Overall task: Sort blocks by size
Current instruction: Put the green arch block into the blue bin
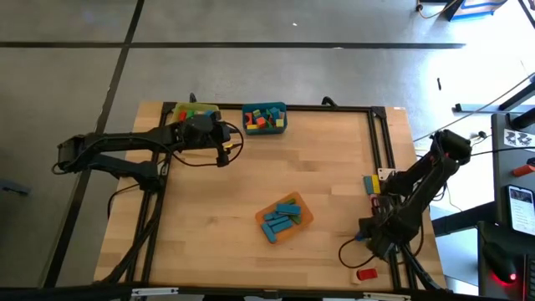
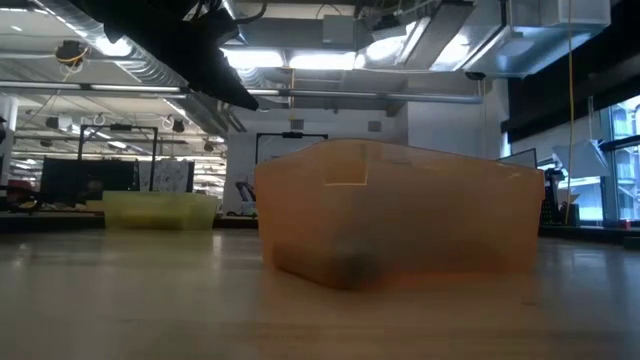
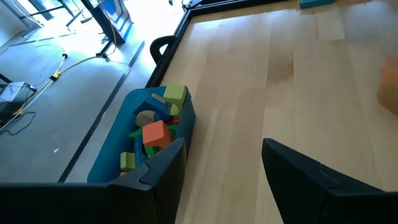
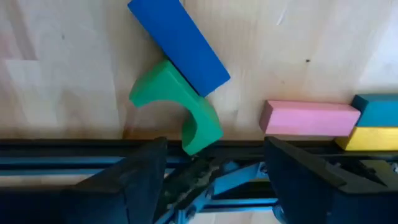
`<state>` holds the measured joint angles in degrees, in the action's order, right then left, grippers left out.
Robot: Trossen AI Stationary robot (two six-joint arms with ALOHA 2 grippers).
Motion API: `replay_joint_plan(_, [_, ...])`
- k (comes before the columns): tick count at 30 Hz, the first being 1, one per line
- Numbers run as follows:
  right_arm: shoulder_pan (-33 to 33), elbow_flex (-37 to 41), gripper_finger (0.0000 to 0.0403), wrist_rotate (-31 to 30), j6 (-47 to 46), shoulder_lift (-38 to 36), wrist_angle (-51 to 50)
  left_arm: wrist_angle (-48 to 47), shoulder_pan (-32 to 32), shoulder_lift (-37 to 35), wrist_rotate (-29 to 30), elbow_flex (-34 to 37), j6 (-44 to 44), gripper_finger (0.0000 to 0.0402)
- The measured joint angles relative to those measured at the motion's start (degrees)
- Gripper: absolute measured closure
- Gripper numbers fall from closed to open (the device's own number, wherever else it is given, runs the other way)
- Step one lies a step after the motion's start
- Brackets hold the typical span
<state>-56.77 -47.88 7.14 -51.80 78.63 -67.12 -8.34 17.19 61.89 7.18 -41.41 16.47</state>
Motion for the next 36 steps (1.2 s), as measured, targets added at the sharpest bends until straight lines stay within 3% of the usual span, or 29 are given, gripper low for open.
replay_joint_plan(15, [0.11,0.00,0.0149,-0.59,10.59,11.26,4.88,0.01,-0.02,0.00,0.00,0.00,0.00,0.0205])
replay_joint_plan(29, [0.13,0.00,0.0324,-0.66,11.11,13.47,7.82,0.00,-0.02,-0.01,0.00,-0.01,0.02,0.0205])
replay_joint_plan(36, [0.17,-0.10,0.0376,-0.45,10.21,13.28,9.08,0.00,-0.02,-0.01,0.00,-0.02,0.02,0.0205])
